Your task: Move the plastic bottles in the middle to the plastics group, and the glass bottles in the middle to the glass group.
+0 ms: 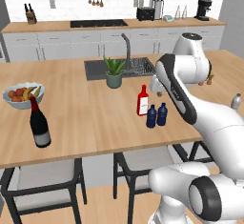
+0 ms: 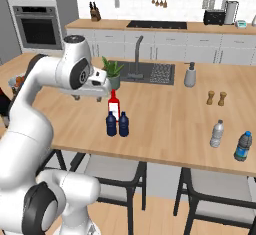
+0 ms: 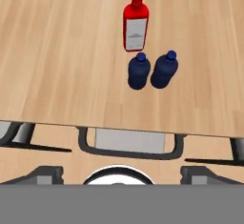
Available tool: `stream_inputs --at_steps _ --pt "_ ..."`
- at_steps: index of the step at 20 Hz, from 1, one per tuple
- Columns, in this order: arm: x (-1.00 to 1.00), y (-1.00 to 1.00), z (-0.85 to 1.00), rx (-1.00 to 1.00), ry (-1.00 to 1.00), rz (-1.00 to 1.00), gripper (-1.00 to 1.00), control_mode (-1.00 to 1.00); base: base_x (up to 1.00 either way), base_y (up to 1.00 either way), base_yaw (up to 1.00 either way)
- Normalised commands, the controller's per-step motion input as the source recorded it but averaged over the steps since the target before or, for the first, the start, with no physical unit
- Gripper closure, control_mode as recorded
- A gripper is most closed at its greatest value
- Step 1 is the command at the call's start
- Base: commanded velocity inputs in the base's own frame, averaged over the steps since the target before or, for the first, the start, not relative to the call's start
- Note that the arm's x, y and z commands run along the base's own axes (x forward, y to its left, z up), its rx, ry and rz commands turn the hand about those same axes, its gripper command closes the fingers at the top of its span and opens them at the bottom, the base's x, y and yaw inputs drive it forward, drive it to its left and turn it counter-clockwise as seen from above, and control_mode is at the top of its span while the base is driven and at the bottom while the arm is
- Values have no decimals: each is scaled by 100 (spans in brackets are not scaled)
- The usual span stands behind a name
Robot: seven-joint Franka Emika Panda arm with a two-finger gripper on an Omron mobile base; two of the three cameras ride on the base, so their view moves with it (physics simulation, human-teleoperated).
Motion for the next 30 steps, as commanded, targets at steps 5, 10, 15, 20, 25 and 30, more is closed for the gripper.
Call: stream_inputs --at_steps 5,10,15,20,25,30 --pt "23 -83 -22 0 0 1 -100 -100 0 0 0" --pt "62 -27 -25 -7 0 23 -100 -100 0 0 0" --pt "76 -6 -29 -8 0 30 -100 -100 0 0 0" --pt "62 0 -39 -9 1 23 -100 -100 0 0 0" --pt "40 0 -44 -10 13 12 -100 -100 0 0 0" --pt "40 0 -34 -3 3 9 -100 -100 0 0 0"
